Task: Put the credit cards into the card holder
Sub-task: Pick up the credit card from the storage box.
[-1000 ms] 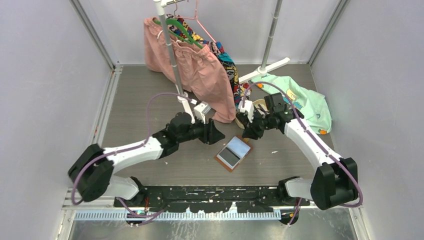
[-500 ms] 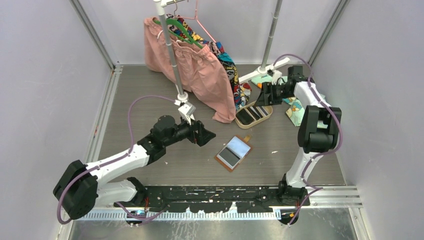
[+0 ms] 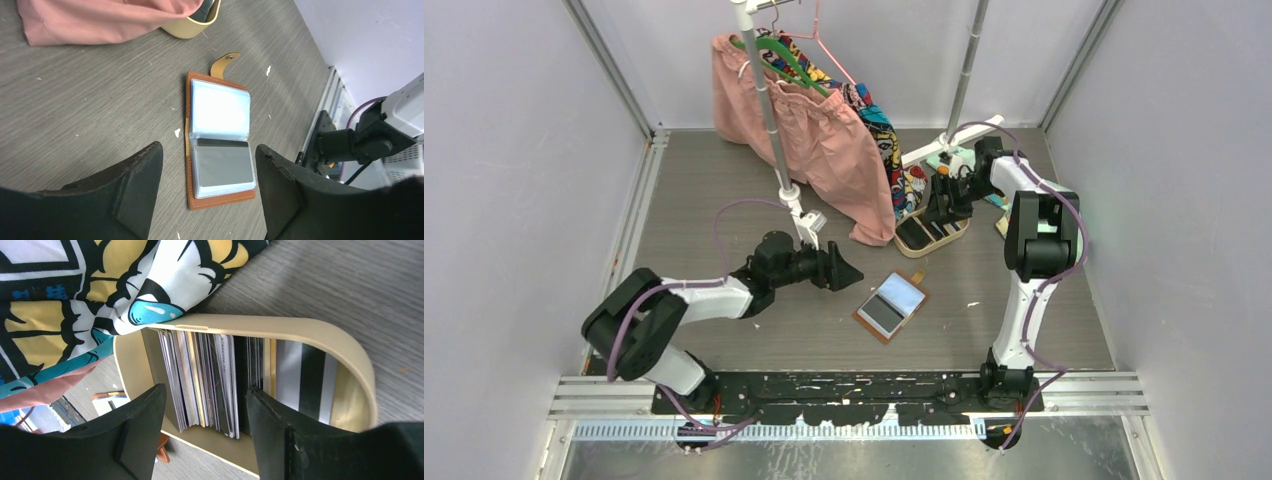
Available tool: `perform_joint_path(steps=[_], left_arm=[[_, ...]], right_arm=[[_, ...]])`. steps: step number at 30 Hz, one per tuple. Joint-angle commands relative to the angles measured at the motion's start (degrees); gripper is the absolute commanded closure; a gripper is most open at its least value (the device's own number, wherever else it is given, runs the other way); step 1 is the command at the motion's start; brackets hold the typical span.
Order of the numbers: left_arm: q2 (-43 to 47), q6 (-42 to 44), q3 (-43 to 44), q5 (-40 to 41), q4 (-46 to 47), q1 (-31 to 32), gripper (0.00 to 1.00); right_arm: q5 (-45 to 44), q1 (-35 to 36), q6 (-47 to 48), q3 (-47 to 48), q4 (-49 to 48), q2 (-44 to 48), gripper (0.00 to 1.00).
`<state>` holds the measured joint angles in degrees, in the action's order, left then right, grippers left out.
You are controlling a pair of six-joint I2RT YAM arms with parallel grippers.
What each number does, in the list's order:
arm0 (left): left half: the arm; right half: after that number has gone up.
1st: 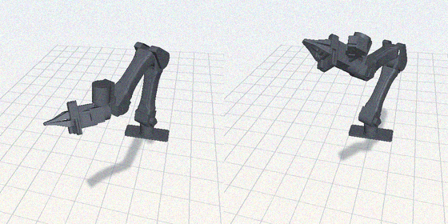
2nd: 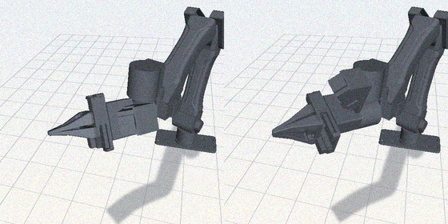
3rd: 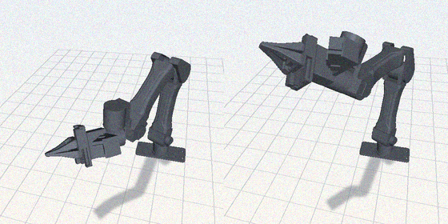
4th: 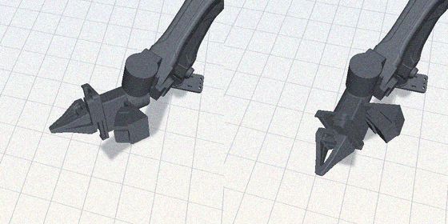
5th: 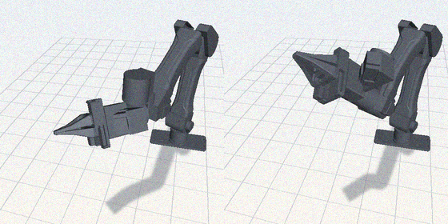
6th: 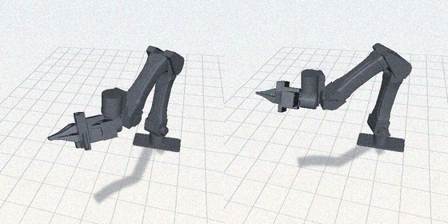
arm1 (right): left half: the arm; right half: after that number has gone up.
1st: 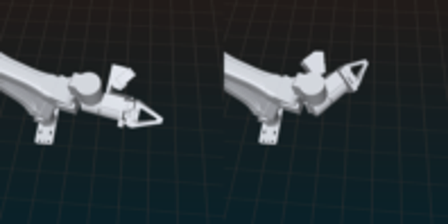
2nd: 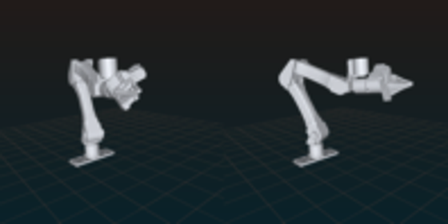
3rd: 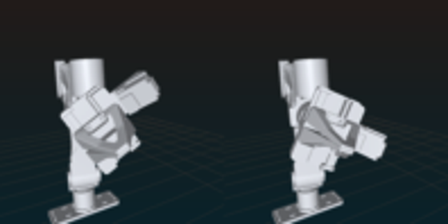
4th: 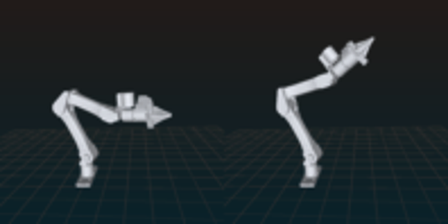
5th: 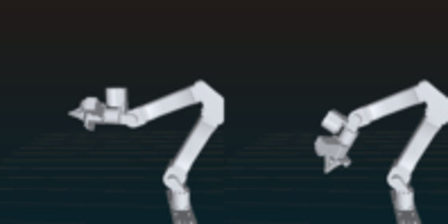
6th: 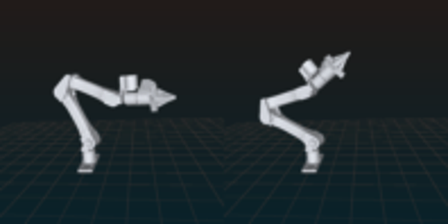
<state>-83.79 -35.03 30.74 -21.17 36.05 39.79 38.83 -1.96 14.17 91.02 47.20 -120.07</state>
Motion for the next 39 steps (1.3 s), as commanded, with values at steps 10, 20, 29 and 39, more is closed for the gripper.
perform_joint_path(steps=[10, 20, 29, 39], left_arm=[[-13.74, -11.75, 6.96, -7.57, 12.07, -2.77, 0.44], [-21.66, -12.76, 16.59, -8.27, 3.78, -2.69, 0.53], [-24.27, -11.14, 21.81, -7.02, -1.66, -1.38, 0.53], [-26.69, -9.84, 25.61, -4.11, -5.77, -0.70, 0.56]], right_arm=[[12.50, 0.73, 0.03, -0.33, 7.76, 0.80, 0.46], [10.66, 0.89, -3.93, -1.34, 4.50, 1.30, 0.49], [4.40, 2.83, -2.54, -2.21, 3.35, 1.12, 0.48], [16.11, 4.51, -3.70, -0.78, 6.98, 0.37, 0.51]])
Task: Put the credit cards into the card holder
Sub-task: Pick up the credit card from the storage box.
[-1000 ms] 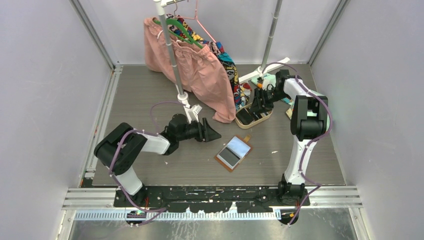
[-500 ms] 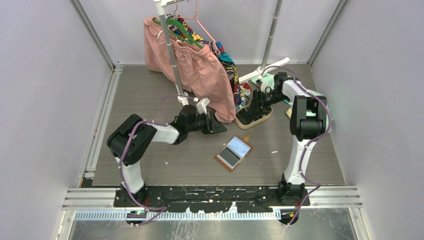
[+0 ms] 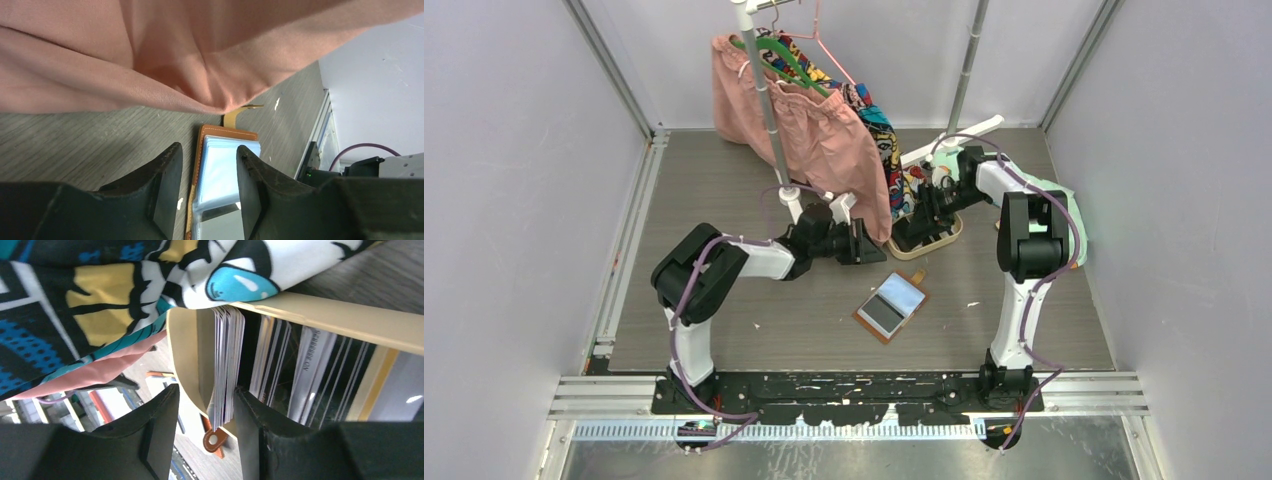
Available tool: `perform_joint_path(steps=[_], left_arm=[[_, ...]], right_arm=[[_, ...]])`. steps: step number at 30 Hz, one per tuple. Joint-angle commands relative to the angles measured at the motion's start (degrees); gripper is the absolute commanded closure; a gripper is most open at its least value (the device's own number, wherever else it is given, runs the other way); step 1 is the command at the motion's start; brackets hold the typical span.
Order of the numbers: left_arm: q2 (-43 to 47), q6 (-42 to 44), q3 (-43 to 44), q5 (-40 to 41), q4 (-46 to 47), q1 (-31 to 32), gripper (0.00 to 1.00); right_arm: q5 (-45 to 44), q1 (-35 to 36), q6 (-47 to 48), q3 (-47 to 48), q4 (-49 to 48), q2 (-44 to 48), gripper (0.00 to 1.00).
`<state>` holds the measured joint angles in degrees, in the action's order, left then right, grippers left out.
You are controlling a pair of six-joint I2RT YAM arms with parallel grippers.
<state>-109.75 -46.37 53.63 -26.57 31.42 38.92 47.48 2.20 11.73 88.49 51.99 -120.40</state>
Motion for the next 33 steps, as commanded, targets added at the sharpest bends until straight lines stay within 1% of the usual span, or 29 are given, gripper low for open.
perform_joint_path(steps=[1, 3, 5, 9, 14, 16, 21, 23, 26, 28, 29, 33], left_arm=[[-1.00, 1.53, 3.10, 1.24, -1.30, 0.18, 0.56], [-1.45, 1.63, 3.82, 1.39, -1.64, 0.11, 0.57], [-1.81, 1.78, 4.48, 1.52, -2.08, 0.18, 0.57], [-2.10, 2.28, 5.24, 1.79, -2.87, 0.19, 0.58], [-2.75, 2.51, 6.20, 1.70, -3.41, 0.19, 0.58], [-2.92, 2.58, 6.55, 1.68, -3.68, 0.30, 0.58], [-2.84, 2.98, 6.89, 1.84, -4.32, 0.35, 0.58], [-2.83, 3.19, 6.90, 2.00, -4.55, 0.38, 0.58], [-2.79, 3.37, 6.93, 2.09, -4.99, 0.44, 0.58], [-2.71, 3.65, 6.97, 2.36, -5.39, 0.42, 0.58], [-2.54, 3.92, 6.95, 2.49, -5.59, 0.40, 0.58], [-1.94, 4.81, 6.95, 3.21, -6.72, 0.38, 0.58]], right_arm=[[8.54, 0.40, -1.55, 1.77, 2.31, 0.54, 0.51], [10.93, 0.42, -1.90, 1.94, 2.77, 0.07, 0.52], [11.30, 0.49, -2.49, 1.96, 2.89, -0.32, 0.53], [5.44, 0.93, -5.69, 0.06, -1.13, 0.11, 0.53], [6.79, 1.99, -7.92, -0.16, -1.97, -1.22, 0.53], [5.12, 2.92, -8.09, -0.24, -2.28, -1.27, 0.53], [-1.22, 3.95, -8.06, 0.02, -2.54, -1.17, 0.49], [0.03, 3.76, -7.87, -0.09, -2.83, -0.83, 0.51], [7.67, 3.29, -8.98, -1.18, -5.02, 0.34, 0.57], [11.59, 3.32, -9.34, -1.02, -5.11, 0.77, 0.64], [12.65, 3.22, -9.72, -0.89, -5.09, 0.99, 0.65], [9.38, 3.09, -10.36, -1.16, -5.47, 1.87, 0.62]])
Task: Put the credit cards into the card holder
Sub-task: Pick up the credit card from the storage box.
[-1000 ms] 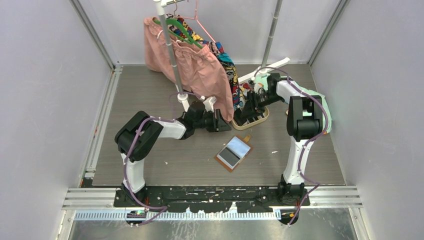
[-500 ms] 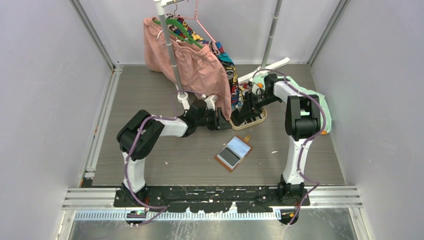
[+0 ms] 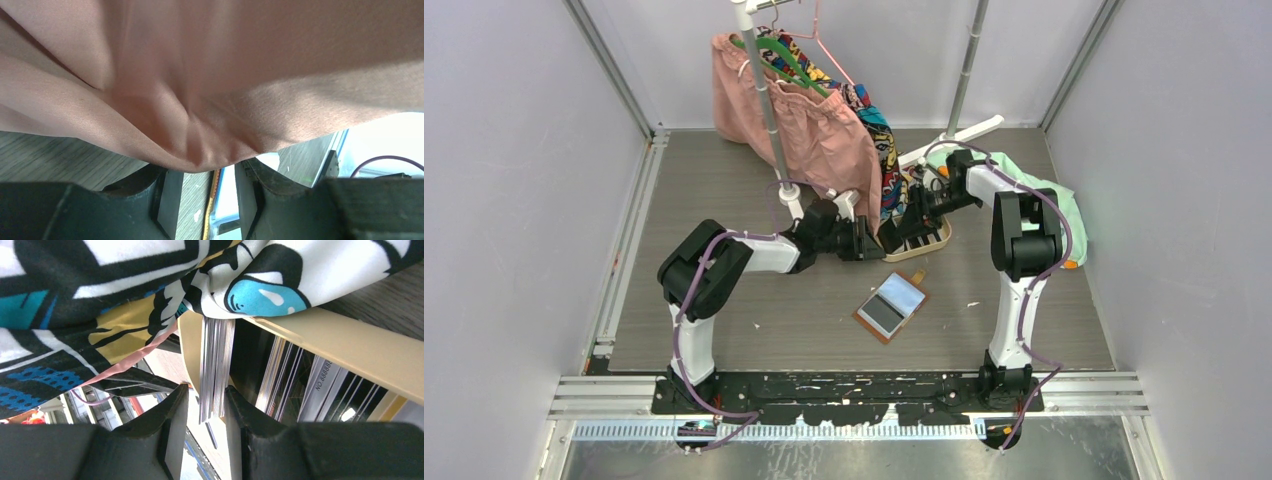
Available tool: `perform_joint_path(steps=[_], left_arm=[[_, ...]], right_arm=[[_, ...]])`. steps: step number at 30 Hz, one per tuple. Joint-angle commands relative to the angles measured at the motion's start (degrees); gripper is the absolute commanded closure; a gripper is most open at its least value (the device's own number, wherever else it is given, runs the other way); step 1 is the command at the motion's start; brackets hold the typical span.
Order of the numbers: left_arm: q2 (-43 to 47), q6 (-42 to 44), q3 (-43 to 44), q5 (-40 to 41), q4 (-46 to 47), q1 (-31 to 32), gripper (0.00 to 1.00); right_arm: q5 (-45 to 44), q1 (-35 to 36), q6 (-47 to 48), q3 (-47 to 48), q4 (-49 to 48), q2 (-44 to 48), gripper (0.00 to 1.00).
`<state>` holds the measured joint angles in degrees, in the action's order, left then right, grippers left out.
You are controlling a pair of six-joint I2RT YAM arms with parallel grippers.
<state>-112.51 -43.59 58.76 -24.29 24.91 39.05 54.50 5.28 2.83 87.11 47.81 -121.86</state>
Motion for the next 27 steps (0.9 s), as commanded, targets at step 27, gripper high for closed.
perform_joint_path(steps=[27], left_arm=[[0.51, 3.73, 2.92, 1.97, -2.31, 0.21, 0.58]], right_arm=[[-5.26, 1.64, -0.03, 0.30, -0.67, 2.41, 0.57]])
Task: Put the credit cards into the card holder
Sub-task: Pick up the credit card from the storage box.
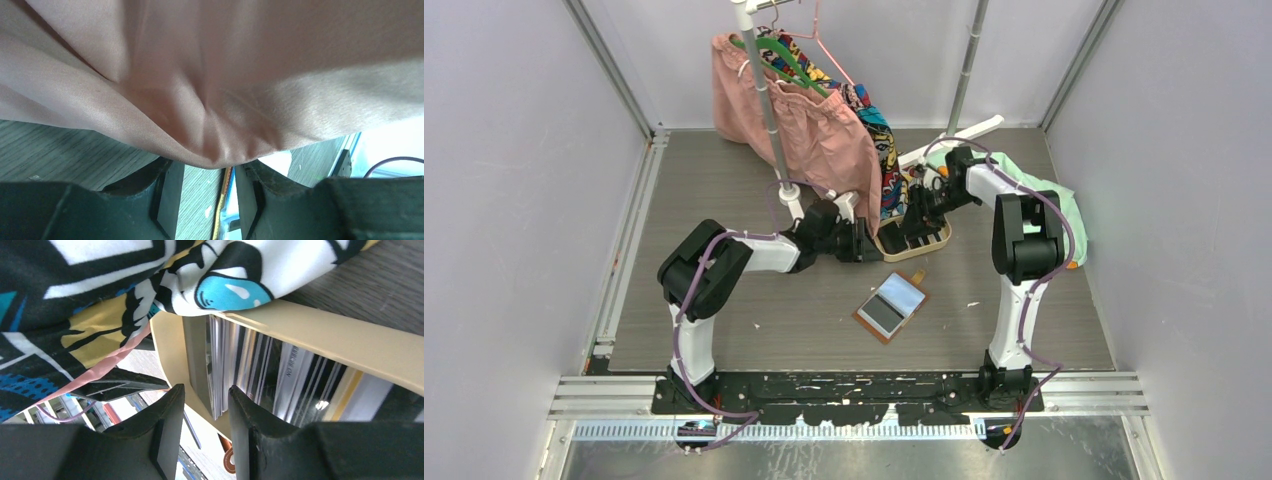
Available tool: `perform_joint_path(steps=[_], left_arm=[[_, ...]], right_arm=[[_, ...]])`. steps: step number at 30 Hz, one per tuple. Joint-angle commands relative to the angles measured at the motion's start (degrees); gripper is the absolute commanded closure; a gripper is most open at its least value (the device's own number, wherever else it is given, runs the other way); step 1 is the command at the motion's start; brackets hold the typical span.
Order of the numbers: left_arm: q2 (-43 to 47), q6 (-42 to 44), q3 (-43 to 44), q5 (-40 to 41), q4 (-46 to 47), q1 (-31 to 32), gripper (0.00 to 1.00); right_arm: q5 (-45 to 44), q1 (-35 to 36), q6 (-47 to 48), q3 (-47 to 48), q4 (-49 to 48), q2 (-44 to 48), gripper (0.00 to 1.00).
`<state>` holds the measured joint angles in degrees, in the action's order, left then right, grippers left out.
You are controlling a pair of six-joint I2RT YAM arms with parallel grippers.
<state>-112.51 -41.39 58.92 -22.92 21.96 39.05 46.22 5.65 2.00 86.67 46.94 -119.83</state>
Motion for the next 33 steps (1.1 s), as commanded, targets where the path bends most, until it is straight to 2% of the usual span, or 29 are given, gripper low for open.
perform_joint_path(steps=[1, 9, 16, 22, 33], left_arm=[[0.43, 1.65, 2.92, 0.61, 0.39, 0.21, 0.58], [0.14, 2.10, 3.75, 0.54, -0.25, 0.13, 0.58], [0.18, 2.09, 3.95, 0.85, -0.42, 0.17, 0.58], [-0.11, 2.10, 4.18, 1.08, -0.68, 0.18, 0.58], [-0.28, 2.32, 4.19, 1.04, -0.68, 0.16, 0.58]], right_arm=[[4.66, 1.53, 0.81, 0.82, 0.36, 0.44, 0.57], [11.94, 2.37, -0.77, 1.44, 1.08, 0.68, 0.61], [13.66, 2.43, -4.35, 0.29, -1.30, 0.46, 0.66], [10.26, 3.04, -6.03, 0.16, -0.89, -1.71, 0.70], [1.76, 5.31, -6.59, -0.76, -2.92, -1.65, 0.60]])
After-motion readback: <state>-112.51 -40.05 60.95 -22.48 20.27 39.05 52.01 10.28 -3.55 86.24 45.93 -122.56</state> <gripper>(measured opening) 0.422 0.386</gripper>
